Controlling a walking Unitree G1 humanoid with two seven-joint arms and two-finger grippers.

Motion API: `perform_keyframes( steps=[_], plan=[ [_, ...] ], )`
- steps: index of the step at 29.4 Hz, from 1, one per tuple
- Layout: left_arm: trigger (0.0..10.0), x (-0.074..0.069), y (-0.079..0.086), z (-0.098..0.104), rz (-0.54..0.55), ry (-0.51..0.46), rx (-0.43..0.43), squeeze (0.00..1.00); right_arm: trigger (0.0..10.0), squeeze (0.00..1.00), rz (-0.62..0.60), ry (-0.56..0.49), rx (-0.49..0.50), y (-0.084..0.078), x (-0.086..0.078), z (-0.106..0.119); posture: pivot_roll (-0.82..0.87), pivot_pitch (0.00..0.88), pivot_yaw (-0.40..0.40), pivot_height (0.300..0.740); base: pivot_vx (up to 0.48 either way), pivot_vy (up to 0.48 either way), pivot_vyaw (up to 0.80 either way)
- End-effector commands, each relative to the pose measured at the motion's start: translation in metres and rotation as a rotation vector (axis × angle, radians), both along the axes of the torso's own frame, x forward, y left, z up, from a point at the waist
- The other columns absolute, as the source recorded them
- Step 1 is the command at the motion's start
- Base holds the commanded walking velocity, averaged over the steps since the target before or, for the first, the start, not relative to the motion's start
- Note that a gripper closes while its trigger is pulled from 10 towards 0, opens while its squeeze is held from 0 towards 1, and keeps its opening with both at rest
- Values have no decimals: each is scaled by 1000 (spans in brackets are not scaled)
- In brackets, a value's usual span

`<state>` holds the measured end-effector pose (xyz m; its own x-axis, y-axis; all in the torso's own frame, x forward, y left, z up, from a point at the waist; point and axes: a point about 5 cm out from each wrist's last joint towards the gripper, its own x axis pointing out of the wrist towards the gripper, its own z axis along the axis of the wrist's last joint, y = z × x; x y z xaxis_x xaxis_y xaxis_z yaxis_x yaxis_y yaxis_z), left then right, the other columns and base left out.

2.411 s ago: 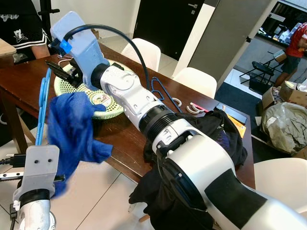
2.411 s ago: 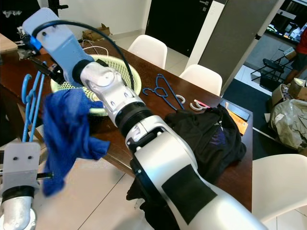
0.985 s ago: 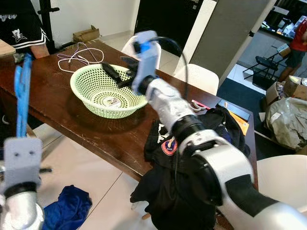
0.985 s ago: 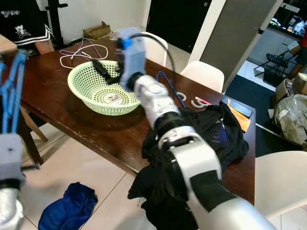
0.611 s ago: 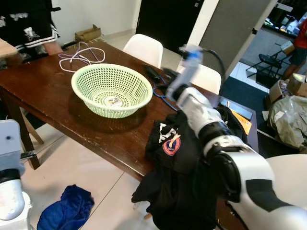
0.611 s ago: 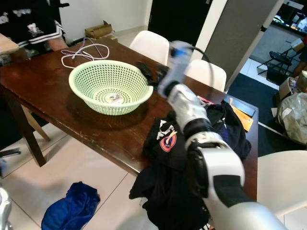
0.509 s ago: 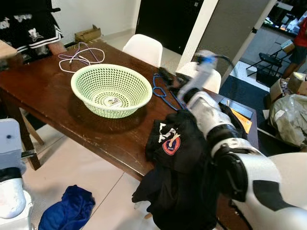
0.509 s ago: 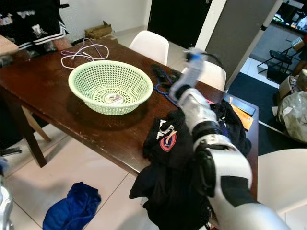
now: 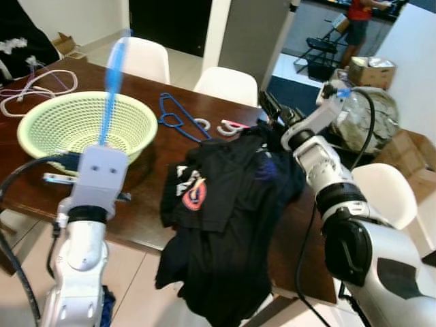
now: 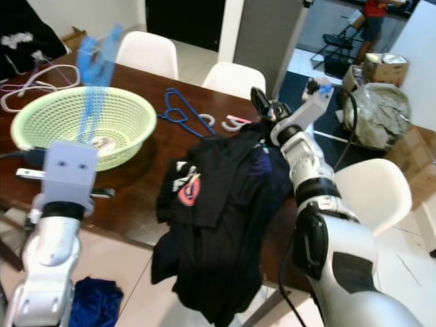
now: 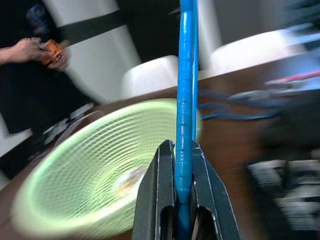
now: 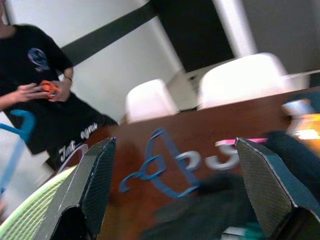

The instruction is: Hang hanger

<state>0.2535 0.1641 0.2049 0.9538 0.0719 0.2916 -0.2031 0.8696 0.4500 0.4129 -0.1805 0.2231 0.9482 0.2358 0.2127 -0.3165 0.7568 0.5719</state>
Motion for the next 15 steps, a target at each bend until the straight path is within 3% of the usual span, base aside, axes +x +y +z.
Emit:
perform_keyframes(
  steps=[1,4,5,8,10,15],
  plan=[
    [10000,3,-14,-3,-107,23,37,0,10000,0,-67,37,-20,-15,-2,-7,222,0,-146,740,0,0,-800],
    [10000,3,-17,-12,-135,73,45,0,10000,0,-145,103,-145,-28,-6,-22,210,0,-144,740,0,0,-800],
    [10000,3,-17,-12,-135,73,45,0,10000,0,-145,103,-145,-28,-6,-22,210,0,-144,740,0,0,-800],
    [10000,-1,-9,-22,-111,125,43,0,10000,0,-224,165,-312,-42,-14,-41,201,6,-140,740,0,0,-800],
    [10000,-8,4,-31,-68,164,56,0,10000,0,-268,217,-460,-49,-22,-61,193,17,-131,740,0,0,0],
    [10000,-14,17,-34,-19,182,87,0,10000,0,-273,229,-554,-48,-31,-78,190,23,-118,740,0,0,0]
  ],
)
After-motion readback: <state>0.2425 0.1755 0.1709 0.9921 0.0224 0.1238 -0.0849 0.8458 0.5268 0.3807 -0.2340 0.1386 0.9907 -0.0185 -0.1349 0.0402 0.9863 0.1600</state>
